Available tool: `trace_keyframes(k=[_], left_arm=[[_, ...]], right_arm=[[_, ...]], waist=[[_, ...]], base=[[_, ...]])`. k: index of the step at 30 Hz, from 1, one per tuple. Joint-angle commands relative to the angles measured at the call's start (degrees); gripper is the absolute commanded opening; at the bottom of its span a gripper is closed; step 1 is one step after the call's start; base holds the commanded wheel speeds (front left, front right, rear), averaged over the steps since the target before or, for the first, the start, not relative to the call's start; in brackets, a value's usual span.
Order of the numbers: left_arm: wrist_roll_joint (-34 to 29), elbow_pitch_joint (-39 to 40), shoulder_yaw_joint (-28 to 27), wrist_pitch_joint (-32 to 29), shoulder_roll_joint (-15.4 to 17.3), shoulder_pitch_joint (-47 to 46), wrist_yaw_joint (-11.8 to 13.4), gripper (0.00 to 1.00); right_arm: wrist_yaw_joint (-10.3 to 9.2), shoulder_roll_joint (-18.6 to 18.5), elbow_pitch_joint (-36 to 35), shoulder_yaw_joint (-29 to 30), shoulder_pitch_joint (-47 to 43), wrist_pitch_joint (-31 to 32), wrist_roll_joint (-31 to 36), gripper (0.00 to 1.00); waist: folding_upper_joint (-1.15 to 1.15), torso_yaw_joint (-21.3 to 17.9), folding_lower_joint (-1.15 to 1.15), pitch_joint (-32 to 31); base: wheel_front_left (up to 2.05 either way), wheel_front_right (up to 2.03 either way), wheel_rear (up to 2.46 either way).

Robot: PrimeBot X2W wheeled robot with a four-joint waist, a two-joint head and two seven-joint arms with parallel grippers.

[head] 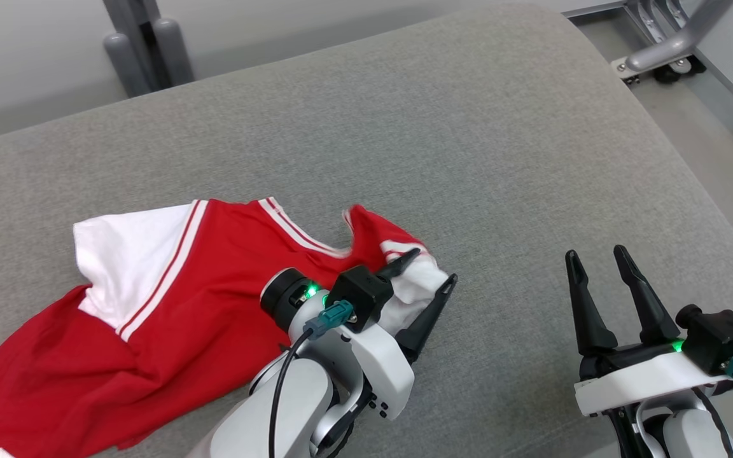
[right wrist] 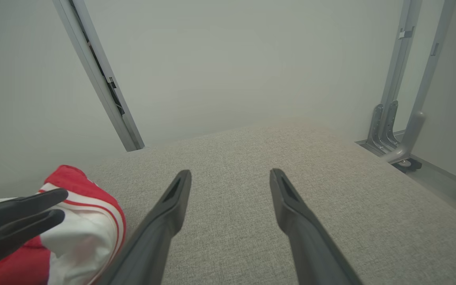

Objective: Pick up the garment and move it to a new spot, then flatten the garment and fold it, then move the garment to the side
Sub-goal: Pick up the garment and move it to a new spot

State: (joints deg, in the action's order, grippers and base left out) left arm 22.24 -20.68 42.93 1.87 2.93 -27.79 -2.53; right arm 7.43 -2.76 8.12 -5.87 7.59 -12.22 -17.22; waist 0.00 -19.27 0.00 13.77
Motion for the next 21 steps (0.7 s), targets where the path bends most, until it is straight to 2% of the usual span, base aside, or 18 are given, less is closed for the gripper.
trace_keyframes(k=[1, 5, 12, 17, 21], left_arm=[[0.66, -0.15, 0.28, 1.31, 0.36, -1.35, -0.15, 1.0], [2.66, 0.24, -0.04, 4.12, 0.2, 0.09, 0.33, 1.0], [4.31, 2.47, -6.18, 9.27, 2.92, 2.84, 5.41, 1.0], [5.36, 5.53, -11.43, 10.82, 6.4, 5.27, 9.68, 1.0], [6.53, 7.79, -14.97, 11.26, 8.69, 6.92, 11.75, 1.0]], right_arm=[[0.11, -0.3, 0.26, 0.52, 0.22, -0.58, 0.09, 1.0], [0.11, -0.31, 0.65, 1.1, 0.34, -0.58, 0.62, 1.0], [0.11, -0.31, -0.25, 2.76, -0.76, 0.23, 1.72, 1.0], [0.11, -0.32, -1.22, 3.62, -1.09, 1.05, 2.38, 1.0], [0.11, -0.31, -1.8, 4.05, -1.48, 1.55, 2.79, 1.0]], waist=[[0.0, 1.04, 0.0, -0.55], [0.0, 2.98, 0.0, -1.93], [0.0, 7.18, 0.0, -4.14], [0.0, 9.86, 0.0, -5.34], [0.0, 11.29, 0.0, -5.81]], base=[[0.0, 0.0, 0.0], [0.0, 0.0, 0.0], [0.0, 0.0, 0.0], [0.0, 0.0, 0.0], [0.0, 0.0, 0.0]])
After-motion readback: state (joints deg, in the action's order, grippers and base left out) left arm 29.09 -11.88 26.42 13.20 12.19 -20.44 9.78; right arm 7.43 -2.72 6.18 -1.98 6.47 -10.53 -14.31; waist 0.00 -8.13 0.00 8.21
